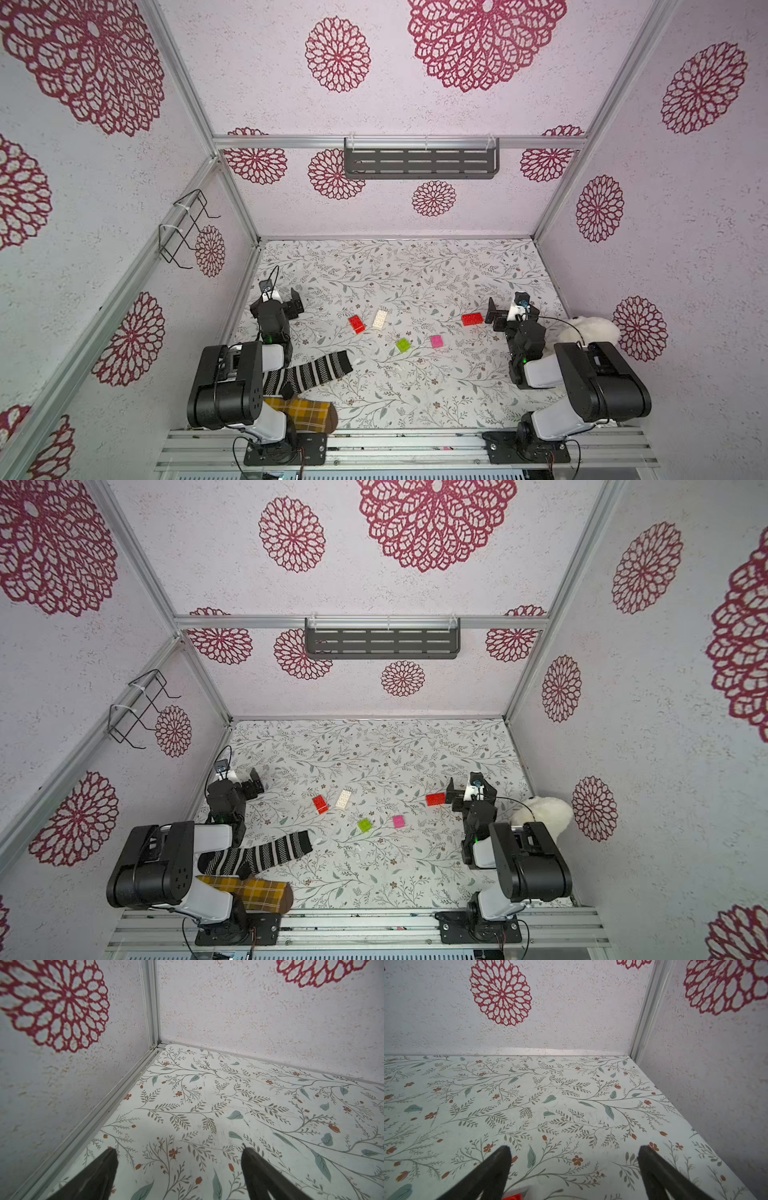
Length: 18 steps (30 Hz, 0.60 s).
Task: Assemble an ice cream with lego
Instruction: Pick up the lego brick from the center of the board.
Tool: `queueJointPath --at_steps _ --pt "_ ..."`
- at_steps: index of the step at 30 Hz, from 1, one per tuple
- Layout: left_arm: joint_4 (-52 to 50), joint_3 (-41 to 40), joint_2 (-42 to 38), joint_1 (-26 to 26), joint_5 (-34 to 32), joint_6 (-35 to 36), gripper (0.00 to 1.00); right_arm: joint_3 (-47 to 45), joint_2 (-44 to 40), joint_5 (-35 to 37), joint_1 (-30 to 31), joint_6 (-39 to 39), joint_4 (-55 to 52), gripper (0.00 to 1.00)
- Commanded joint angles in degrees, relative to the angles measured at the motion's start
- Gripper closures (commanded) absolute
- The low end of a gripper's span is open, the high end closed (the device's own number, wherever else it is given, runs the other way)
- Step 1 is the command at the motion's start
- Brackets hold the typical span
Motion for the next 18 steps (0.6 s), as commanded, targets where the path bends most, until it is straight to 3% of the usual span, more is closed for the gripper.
queueJointPath --at_steps 1,18 --pt "-0.31 0.64 -0.06 0.21 1.75 0.81 0.03 0.03 -0.09 1.21 0.22 1.16 1.69 0.01" --pt "-0.83 0.79 0.02 0.39 2.08 0.79 0.03 0.12 -0.01 1.17 0.16 1.19 1.60 0.01"
